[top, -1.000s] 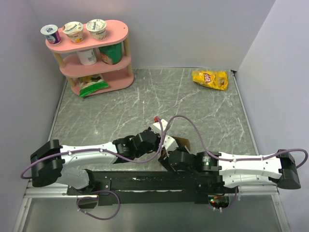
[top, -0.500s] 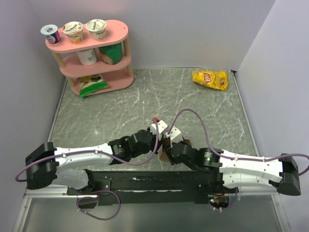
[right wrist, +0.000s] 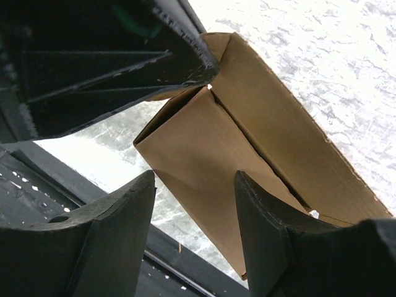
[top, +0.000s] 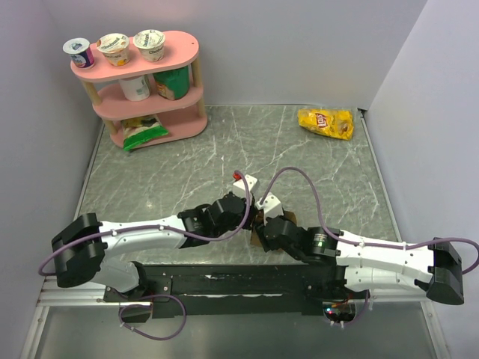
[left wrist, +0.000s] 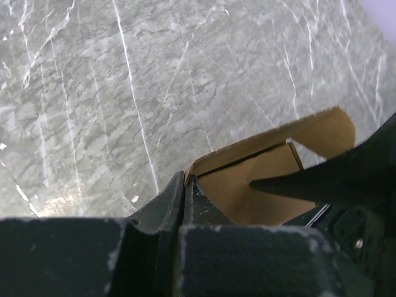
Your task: Fold the paper box
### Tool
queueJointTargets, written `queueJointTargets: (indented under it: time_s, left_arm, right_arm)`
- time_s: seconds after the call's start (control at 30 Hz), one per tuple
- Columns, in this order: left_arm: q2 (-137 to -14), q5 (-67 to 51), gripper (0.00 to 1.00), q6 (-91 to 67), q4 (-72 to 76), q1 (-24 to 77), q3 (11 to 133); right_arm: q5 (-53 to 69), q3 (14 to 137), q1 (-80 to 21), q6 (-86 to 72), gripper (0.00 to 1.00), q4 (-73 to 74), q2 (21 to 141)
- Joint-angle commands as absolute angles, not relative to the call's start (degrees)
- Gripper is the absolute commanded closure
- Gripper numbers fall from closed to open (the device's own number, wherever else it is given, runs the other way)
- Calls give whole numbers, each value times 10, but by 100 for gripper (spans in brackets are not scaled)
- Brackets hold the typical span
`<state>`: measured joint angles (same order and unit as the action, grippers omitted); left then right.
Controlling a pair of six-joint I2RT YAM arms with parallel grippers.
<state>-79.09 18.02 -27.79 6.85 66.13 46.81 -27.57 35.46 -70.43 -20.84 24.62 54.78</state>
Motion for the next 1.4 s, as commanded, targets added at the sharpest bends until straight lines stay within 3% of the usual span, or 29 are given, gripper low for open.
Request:
queueJointTargets:
  time_s: [0.0, 0.93, 1.37]
  left_arm:
    - [-801, 184, 99, -346, 78, 661, 498]
    - [-790, 275, 99, -357, 228, 722, 343]
    - [-826, 307, 99, -412, 234, 747, 339]
  right_arm:
    - [-276, 343, -701, -226, 39, 225, 548]
    - [-282, 329, -698, -248, 39, 222, 519]
    - [-283, 325, -697, -262, 39, 221, 516]
